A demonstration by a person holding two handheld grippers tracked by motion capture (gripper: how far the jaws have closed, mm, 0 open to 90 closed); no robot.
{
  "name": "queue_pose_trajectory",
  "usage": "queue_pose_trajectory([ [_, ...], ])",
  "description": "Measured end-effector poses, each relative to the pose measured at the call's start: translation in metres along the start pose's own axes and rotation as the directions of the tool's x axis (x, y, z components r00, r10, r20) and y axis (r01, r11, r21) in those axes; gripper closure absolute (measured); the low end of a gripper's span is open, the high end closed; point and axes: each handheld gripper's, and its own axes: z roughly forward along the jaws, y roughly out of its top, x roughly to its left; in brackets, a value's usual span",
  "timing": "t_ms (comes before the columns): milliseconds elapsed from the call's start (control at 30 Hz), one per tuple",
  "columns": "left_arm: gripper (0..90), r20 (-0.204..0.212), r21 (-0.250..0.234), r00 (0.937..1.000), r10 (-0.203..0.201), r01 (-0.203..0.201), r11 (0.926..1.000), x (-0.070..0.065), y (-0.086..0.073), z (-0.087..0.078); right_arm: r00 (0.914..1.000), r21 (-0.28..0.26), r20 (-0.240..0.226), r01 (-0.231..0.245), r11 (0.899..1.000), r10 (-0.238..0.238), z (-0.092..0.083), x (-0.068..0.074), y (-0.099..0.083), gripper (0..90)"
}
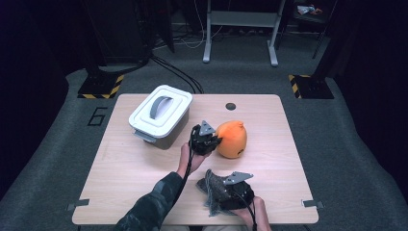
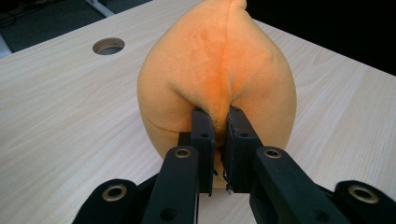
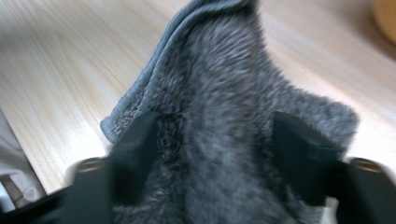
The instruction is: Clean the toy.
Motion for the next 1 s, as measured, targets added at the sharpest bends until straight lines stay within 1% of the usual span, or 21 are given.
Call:
queue_pose_trajectory([
  [133,83.7,-0.002,-0.001,1.0,0.0,0.0,1.0,0.0,0.0,0.0,1.0,-0.047,-0.005,-0.008,0.999,0.008,-0.014,-0.005,0.002,14.3],
  [167,83.6,-0.002,0.0,1.0,0.0,0.0,1.0,0.0,0.0,0.0,1.0,-0.063,0.004,-0.005,0.998,0.005,-0.018,-0.008,0.002,13.6],
  [200,83.7,-0.002,0.001,1.0,0.002,-0.002,1.0,0.0,0.0,0.0,0.9997,-0.071,0.014,-0.019,0.997,0.02,-0.021,-0.011,0.002,12.3],
  [267,83.7,-0.002,-0.002,1.0,-0.003,0.003,1.0,0.0,0.0,0.0,0.9979,-0.094,0.042,-0.045,0.995,0.049,-0.028,-0.022,0.0,10.4],
  [300,83.7,-0.001,0.006,1.0,-0.001,0.001,1.0,0.001,0.0,-0.001,0.9958,-0.102,0.054,-0.068,0.992,0.074,-0.031,-0.029,-0.002,9.2],
  [333,83.7,-0.002,-0.002,1.0,-0.004,0.004,1.0,0.001,-0.001,0.0,0.9914,-0.117,0.082,-0.092,0.989,0.102,-0.034,-0.035,-0.004,8.6],
  [367,83.7,-0.001,0.001,1.0,-0.003,0.003,1.0,0.001,-0.001,0.0,0.9887,-0.133,0.095,-0.103,0.986,0.116,-0.036,-0.043,-0.006,8.4],
  [433,83.6,-0.003,-0.003,1.0,-0.004,0.004,1.0,0.001,-0.001,0.0,0.9799,-0.136,0.139,-0.124,0.983,0.143,-0.038,-0.058,-0.011,7.4],
  [467,83.6,-0.003,-0.003,1.0,-0.004,0.004,1.0,0.001,-0.001,0.0,0.9799,-0.136,0.139,-0.124,0.983,0.143,-0.038,-0.058,-0.011,7.4],
  [500,83.6,-0.003,-0.001,1.0,0.0,0.0,1.0,0.001,0.0,0.0,0.97,-0.15,0.165,-0.154,0.977,0.178,-0.039,-0.077,-0.018,6.7],
  [533,83.7,-0.003,0.0,1.0,0.001,-0.001,1.0,0.001,0.0,0.0,0.9653,-0.155,0.177,-0.165,0.974,0.191,-0.039,-0.082,-0.021,6.7],
  [567,83.7,-0.004,-0.001,1.0,0.0,0.0,1.0,0.001,0.0,0.0,0.9584,-0.166,0.194,-0.179,0.97,0.21,-0.04,-0.09,-0.024,6.8],
  [600,83.7,-0.005,-0.001,1.0,0.0,0.0,1.0,0.001,0.0,0.0,0.9538,-0.168,0.209,-0.183,0.969,0.216,-0.04,-0.095,-0.026,6.6],
  [700,83.7,-0.003,0.008,1.0,0.006,-0.006,1.0,0.002,0.0,-0.001,0.931,-0.173,0.257,-0.219,0.96,0.259,-0.04,-0.112,-0.035,6.6],
  [733,83.6,-0.002,0.01,1.0,0.007,-0.007,0.9999,0.002,0.0,-0.001,0.9211,-0.167,0.284,-0.227,0.96,0.267,-0.04,-0.118,-0.037,6.4],
  [800,83.7,-0.001,0.013,1.0,0.007,-0.006,0.9999,0.002,0.0,-0.001,0.9055,-0.161,0.315,-0.245,0.956,0.285,-0.037,-0.128,-0.043,6.2],
  [833,83.7,-0.001,0.013,1.0,0.007,-0.007,0.9999,0.002,0.0,-0.001,0.8958,-0.156,0.33,-0.26,0.953,0.298,-0.036,-0.134,-0.046,6.2],
  [867,83.7,-0.002,0.012,1.0,0.007,-0.007,0.9999,0.002,0.0,-0.001,0.8906,-0.154,0.332,-0.273,0.95,0.31,-0.036,-0.137,-0.048,6.1],
  [933,83.8,-0.008,0.004,0.9999,0.008,-0.008,1.0,0.002,0.001,-0.001,0.8815,-0.149,0.346,-0.286,0.946,0.321,-0.034,-0.144,-0.051,6.1],
  [967,83.8,-0.015,-0.007,0.9999,0.005,-0.005,1.0,0.001,0.001,-0.001,0.8804,-0.148,0.348,-0.288,0.946,0.322,-0.033,-0.147,-0.053,6.0],
  [1000,83.9,-0.015,-0.01,0.9999,0.006,-0.006,0.9999,0.001,0.002,-0.002,0.8757,-0.142,0.35,-0.301,0.943,0.332,-0.033,-0.15,-0.054,6.1],
])
